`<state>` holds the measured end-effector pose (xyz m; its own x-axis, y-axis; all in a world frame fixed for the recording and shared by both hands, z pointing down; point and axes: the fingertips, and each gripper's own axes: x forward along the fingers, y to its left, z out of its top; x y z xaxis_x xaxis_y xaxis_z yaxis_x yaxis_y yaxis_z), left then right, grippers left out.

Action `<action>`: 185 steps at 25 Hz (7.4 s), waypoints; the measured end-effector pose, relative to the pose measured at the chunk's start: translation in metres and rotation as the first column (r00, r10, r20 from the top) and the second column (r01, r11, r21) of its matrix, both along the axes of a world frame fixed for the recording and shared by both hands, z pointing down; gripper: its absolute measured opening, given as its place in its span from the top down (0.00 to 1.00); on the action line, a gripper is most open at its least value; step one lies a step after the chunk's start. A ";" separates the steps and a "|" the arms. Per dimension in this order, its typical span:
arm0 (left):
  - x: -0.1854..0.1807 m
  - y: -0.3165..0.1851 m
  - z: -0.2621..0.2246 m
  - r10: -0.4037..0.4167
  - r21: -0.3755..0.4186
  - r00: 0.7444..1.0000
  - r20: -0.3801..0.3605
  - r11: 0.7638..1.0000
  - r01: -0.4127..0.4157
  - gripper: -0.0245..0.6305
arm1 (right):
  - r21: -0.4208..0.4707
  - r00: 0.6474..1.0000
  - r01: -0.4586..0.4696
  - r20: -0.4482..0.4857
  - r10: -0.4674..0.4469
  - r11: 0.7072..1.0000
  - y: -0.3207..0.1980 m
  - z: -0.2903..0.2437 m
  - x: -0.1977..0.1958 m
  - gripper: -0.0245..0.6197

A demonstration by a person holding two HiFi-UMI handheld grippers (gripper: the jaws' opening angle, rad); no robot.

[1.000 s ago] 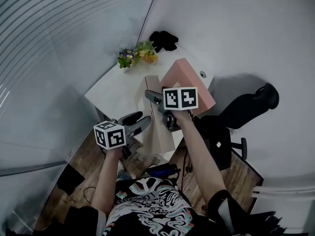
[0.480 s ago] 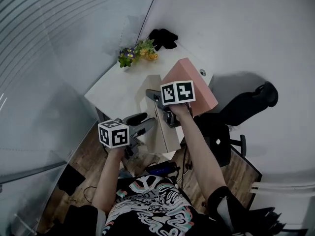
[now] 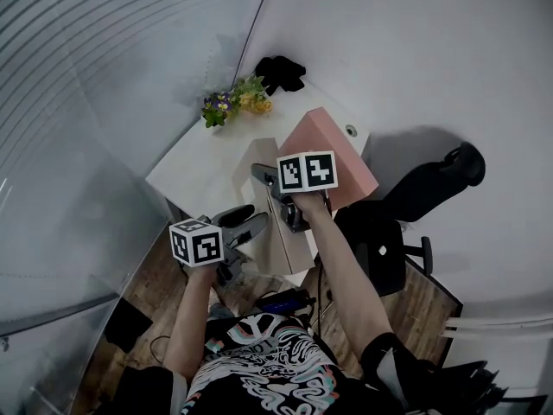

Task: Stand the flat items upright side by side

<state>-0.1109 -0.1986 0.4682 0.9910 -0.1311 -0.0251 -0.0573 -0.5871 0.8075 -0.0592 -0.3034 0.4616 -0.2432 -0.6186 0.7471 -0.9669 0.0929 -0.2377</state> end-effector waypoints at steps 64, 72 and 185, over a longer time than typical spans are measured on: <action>0.029 0.018 0.018 0.062 -0.053 0.998 -0.028 0.997 -0.064 0.55 | 0.826 0.997 -0.028 -0.020 0.079 0.563 0.066 -0.121 0.022 0.48; 0.035 0.021 0.028 0.057 -0.048 0.998 -0.011 0.997 -0.058 0.56 | 0.805 0.994 -0.066 0.004 0.106 0.589 0.085 -0.113 0.035 0.48; 0.079 0.026 -0.009 -0.084 0.269 0.986 0.144 0.962 0.043 0.73 | 0.606 0.926 -0.356 0.125 0.357 0.711 0.211 -0.043 0.109 0.96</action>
<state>-0.0322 -0.1724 0.4588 0.9756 -0.2033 0.0830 -0.2116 -0.7695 0.6026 0.0496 -0.0922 0.4183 0.0902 -0.9793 0.1815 -0.9585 -0.1348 -0.2513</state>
